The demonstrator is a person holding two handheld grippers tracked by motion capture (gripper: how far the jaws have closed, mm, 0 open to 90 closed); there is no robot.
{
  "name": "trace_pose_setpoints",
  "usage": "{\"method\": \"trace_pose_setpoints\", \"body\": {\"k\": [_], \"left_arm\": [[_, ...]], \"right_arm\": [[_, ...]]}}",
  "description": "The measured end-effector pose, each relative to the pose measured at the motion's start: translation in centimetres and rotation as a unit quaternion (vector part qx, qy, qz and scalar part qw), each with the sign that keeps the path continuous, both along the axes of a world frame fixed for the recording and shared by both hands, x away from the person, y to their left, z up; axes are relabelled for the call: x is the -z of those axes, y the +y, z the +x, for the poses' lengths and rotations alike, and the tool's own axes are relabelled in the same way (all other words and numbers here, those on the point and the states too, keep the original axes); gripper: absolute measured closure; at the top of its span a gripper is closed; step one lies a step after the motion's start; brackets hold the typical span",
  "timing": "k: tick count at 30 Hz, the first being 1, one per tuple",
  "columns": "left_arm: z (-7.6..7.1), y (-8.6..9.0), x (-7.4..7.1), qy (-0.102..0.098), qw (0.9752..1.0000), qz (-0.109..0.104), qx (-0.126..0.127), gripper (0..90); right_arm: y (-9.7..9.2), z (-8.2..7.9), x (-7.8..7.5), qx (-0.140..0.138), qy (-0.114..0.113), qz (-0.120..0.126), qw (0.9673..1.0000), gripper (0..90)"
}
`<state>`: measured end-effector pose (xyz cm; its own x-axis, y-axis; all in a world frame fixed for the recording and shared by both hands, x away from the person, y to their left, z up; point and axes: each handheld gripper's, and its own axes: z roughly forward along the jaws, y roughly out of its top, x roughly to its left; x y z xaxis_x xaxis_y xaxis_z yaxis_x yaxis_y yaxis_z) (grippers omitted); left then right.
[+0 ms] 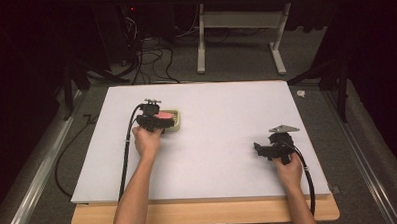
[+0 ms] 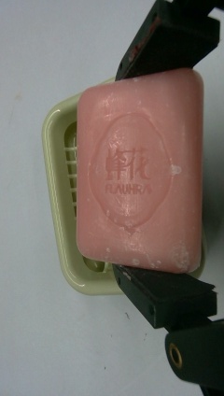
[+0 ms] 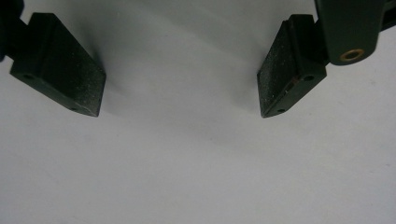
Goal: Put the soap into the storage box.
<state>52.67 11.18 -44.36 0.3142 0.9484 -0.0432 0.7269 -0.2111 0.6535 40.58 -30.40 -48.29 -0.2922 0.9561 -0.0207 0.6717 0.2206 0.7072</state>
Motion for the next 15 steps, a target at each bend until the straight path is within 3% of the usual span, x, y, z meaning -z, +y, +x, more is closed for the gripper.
{"method": "trace_pose_setpoints", "body": {"k": [15], "left_arm": [[0.78,0.1,0.57,-0.003,0.9995,-0.022,-0.021,13.7]], "right_arm": [[0.0,0.0,0.0,0.0,0.0,0.0,1.0,16.0]]}}
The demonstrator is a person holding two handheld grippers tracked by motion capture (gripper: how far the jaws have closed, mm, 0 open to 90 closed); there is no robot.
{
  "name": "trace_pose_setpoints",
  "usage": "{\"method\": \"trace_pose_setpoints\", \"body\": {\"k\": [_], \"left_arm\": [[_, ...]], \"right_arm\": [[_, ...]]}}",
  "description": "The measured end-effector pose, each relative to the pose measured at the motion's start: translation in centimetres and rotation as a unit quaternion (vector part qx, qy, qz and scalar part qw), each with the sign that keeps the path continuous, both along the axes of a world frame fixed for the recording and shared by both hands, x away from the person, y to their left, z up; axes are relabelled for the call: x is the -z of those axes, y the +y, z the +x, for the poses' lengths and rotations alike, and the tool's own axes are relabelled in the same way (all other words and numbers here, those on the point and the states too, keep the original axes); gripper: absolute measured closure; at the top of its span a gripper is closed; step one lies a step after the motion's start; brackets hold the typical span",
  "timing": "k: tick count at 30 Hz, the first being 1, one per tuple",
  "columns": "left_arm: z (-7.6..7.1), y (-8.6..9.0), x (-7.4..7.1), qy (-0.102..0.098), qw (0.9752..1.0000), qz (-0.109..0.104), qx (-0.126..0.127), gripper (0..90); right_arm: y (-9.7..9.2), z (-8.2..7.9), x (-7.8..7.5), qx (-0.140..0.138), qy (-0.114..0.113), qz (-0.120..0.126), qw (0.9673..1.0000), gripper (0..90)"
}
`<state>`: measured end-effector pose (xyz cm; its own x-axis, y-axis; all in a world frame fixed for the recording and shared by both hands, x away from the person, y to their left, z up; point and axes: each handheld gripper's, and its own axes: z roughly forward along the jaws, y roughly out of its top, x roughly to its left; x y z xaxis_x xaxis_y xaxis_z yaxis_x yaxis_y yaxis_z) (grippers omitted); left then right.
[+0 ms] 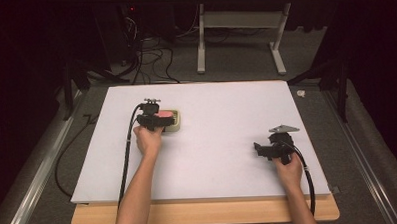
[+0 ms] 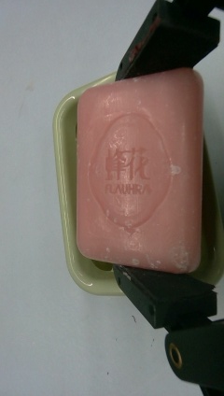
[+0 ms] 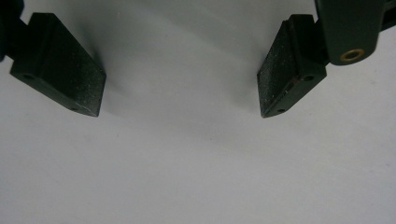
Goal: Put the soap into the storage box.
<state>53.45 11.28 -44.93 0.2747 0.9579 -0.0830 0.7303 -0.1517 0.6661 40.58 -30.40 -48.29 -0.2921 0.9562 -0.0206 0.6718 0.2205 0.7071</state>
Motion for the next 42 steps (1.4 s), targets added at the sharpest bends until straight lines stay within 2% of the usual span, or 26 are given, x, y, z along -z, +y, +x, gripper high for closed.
{"method": "trace_pose_setpoints", "body": {"k": [4,11,16,24,29,32,42], "left_arm": [[0.1,0.0,0.2,0.001,1.0,-0.002,-0.005,13.7],[0.0,-0.2,0.0,-0.02,0.9996,0.015,-0.013,13.7],[-0.2,-0.2,0.0,-0.021,0.9993,0.029,-0.012,13.7],[-1.1,0.1,-1.5,-0.044,0.9988,0.02,0.002,13.9],[-1.5,0.3,-2.0,-0.046,0.9987,0.016,0.014,14.2],[-2.0,0.5,-2.4,-0.054,0.9982,0.009,0.022,14.3],[-2.9,0.8,-3.3,-0.063,0.9972,0.008,0.04,14.8]], "right_arm": [[0.0,0.0,0.0,0.0,0.0,0.0,1.0,16.0],[0.0,0.0,0.0,0.0,0.0,0.0,1.0,16.0],[0.0,0.0,0.0,0.0,0.0,0.0,1.0,16.0],[0.0,0.0,0.0,0.0,0.0,0.0,1.0,16.0],[0.0,0.0,0.0,0.0,0.0,0.0,1.0,16.0],[0.0,0.0,0.0,0.0,0.0,0.0,1.0,16.0],[0.0,0.0,0.0,0.0,0.0,0.0,1.0,16.0]]}}
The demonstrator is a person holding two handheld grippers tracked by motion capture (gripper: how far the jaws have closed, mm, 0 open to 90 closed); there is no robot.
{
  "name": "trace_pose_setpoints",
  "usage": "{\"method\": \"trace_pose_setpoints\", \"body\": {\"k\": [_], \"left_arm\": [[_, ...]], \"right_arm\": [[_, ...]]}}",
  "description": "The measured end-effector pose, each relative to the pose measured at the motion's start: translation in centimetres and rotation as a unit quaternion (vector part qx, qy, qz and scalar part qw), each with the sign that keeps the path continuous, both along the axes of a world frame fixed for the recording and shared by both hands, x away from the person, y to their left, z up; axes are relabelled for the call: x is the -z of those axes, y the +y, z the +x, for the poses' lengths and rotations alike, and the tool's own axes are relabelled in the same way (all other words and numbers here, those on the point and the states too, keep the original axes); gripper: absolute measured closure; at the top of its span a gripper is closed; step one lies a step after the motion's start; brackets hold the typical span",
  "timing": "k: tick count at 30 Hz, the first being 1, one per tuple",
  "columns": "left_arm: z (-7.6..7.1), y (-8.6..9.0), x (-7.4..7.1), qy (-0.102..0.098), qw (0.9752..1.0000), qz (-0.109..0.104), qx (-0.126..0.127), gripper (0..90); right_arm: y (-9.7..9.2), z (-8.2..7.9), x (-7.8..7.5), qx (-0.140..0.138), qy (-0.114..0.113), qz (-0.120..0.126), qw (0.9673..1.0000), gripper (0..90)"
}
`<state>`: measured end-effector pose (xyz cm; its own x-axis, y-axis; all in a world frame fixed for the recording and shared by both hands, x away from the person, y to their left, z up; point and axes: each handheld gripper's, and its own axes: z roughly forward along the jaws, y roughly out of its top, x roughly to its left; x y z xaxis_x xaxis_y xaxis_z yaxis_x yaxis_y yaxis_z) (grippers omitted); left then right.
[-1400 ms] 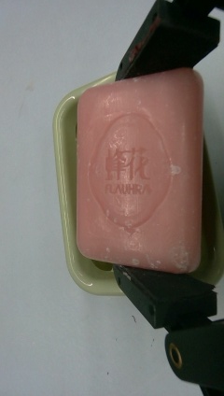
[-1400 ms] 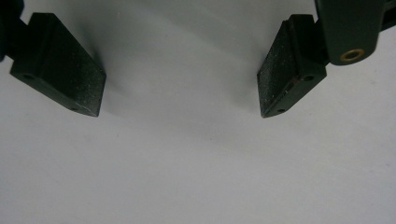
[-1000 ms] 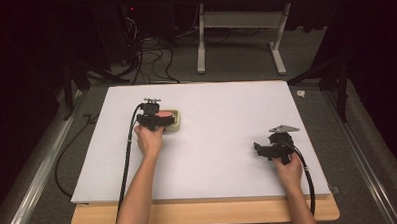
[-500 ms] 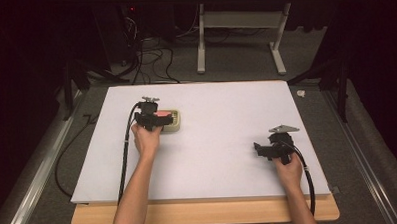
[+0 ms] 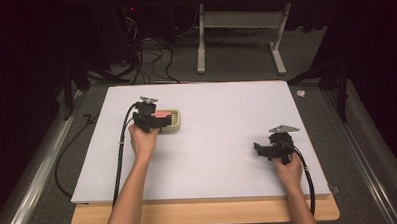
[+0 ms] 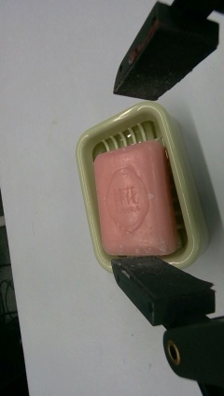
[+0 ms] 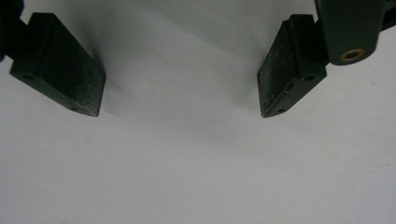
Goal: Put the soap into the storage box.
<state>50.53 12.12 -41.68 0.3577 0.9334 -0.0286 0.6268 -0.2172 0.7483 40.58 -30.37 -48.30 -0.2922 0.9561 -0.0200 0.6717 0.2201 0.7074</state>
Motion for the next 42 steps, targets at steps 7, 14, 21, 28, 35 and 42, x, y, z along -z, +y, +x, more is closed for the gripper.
{"method": "trace_pose_setpoints", "body": {"k": [7,14,21,28,35,42], "left_arm": [[-0.9,0.6,-0.6,-0.012,0.9999,-0.011,0.004,15.1],[-1.9,1.2,-1.0,-0.019,0.9997,-0.011,0.012,15.1],[-2.6,1.4,-1.5,-0.025,0.9995,-0.006,0.019,15.0],[-3.4,1.3,-1.9,-0.034,0.9989,-0.008,0.031,15.0],[-4.2,1.6,-2.1,-0.042,0.9984,-0.014,0.034,15.0],[-5.2,2.1,-2.2,-0.047,0.9982,-0.018,0.034,14.9]], "right_arm": [[0.0,0.0,0.0,0.0,0.0,0.0,1.0,16.0],[0.0,0.0,0.0,0.0,0.0,0.0,1.0,16.0],[0.0,0.0,0.0,0.0,0.0,-0.001,1.0,16.0],[0.0,0.0,0.0,0.0,0.0,0.0,1.0,16.0],[0.0,0.0,0.0,0.0,0.0,0.0,1.0,16.0],[0.0,0.0,0.0,0.0,0.0,0.0,1.0,16.0]]}}
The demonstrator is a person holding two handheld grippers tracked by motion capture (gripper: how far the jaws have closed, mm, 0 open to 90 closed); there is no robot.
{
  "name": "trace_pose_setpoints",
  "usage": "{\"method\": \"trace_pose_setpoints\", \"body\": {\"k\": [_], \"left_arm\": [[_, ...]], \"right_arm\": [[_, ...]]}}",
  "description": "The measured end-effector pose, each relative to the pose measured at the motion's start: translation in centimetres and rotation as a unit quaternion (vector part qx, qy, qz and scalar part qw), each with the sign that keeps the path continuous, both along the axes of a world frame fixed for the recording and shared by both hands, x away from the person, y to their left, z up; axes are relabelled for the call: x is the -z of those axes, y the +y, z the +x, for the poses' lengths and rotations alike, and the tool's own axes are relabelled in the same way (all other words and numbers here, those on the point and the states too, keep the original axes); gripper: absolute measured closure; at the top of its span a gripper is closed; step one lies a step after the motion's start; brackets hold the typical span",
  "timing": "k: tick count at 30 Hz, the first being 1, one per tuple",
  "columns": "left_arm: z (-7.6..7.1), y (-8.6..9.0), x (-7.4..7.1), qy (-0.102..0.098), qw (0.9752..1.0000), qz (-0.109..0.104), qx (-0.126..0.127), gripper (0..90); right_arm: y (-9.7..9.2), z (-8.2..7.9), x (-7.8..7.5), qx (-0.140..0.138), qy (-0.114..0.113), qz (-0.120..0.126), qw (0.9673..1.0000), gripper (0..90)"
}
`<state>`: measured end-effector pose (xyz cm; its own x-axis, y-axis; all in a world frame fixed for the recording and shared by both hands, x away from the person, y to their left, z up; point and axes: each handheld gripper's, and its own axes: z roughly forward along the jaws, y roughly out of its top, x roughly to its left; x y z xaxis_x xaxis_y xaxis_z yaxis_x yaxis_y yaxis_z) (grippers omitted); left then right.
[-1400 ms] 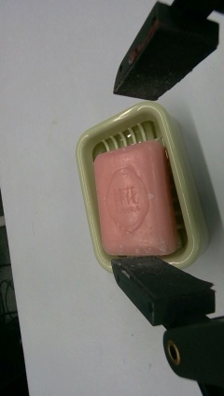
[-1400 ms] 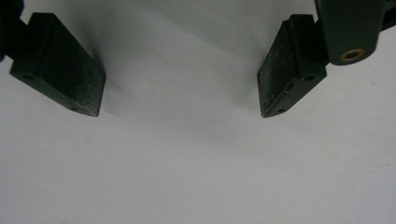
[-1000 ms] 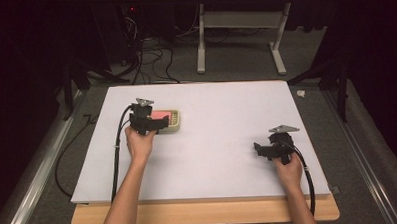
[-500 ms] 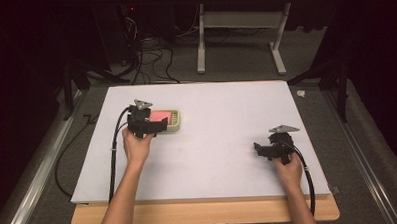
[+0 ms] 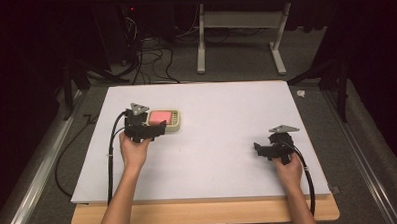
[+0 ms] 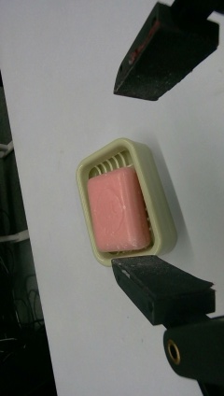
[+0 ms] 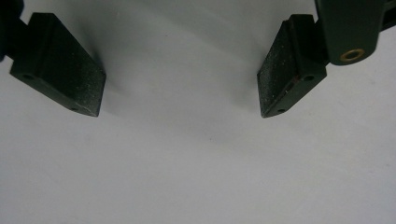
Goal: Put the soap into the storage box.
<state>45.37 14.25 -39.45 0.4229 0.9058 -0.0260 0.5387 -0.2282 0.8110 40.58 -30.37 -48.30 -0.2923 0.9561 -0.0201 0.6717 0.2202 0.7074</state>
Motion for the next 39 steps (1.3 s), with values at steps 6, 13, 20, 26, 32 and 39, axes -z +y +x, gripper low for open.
{"method": "trace_pose_setpoints", "body": {"k": [6,13,20,26,32,39], "left_arm": [[-0.6,0.4,0.0,-0.001,1.0,-0.005,0.003,14.9],[-1.1,0.6,0.1,-0.001,0.9999,-0.008,0.007,14.9],[-1.7,0.7,0.1,0.0,0.9999,-0.006,0.015,14.9],[-2.2,0.8,0.3,0.002,0.9998,-0.01,0.019,14.9],[-2.6,1.1,0.6,0.004,0.9997,-0.014,0.022,14.9],[-3.1,1.3,0.6,0.003,0.9995,-0.016,0.026,15.1]], "right_arm": [[0.0,0.0,0.0,0.0,0.0,0.0,1.0,16.0],[0.0,0.0,0.0,0.0,0.0,0.0,1.0,16.0],[0.0,0.0,0.0,0.0,0.0,0.0,1.0,16.0],[0.0,0.0,0.0,0.0,0.0,0.0,1.0,16.0],[0.0,0.0,0.0,0.0,0.0,0.0,1.0,16.0],[0.0,0.0,0.0,0.0,0.0,-0.001,1.0,16.0]]}}
